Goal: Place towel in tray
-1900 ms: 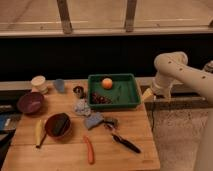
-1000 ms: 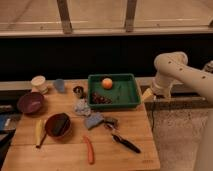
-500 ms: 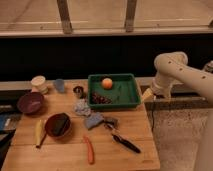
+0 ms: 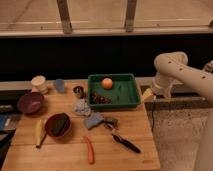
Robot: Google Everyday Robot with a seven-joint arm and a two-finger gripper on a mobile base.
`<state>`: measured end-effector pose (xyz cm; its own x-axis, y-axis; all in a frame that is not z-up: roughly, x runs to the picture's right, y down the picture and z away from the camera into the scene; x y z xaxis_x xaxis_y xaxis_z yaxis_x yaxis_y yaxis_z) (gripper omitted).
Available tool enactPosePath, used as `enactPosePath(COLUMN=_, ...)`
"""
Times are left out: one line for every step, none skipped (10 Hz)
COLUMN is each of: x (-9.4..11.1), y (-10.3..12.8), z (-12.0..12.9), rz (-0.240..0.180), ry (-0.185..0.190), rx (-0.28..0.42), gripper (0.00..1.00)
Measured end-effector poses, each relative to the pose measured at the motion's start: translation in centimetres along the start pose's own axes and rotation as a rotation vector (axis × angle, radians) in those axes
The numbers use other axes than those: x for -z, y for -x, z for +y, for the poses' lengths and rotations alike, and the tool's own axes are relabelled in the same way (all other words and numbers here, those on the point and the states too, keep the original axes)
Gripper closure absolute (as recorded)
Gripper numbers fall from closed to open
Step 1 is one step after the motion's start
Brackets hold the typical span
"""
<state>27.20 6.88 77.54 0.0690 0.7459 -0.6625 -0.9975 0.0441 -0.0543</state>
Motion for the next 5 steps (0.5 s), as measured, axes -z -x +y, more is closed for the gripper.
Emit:
enactPosePath(x=-0.1, y=0.0, z=0.0, rz=0.005, ry=-0.002, rx=0.004, gripper=0.2)
enactPosePath(x=0.0, y=-0.1, z=0.2, rz=0.007, ry=-0.008, rx=0.021, gripper=0.2)
enactPosePath(x=0.1, y=0.0, z=0.8, rz=0.012, ry=-0.015, rx=0.047, gripper=0.2)
enactPosePath(x=0.2, y=0.5, z=2.7, rz=0.012, ry=-0.02, rx=0.093, gripper=0.2)
enactPosePath(x=0.3, y=0.8, z=4.3, rz=0.012, ry=-0.026, rx=0.129, gripper=0.2)
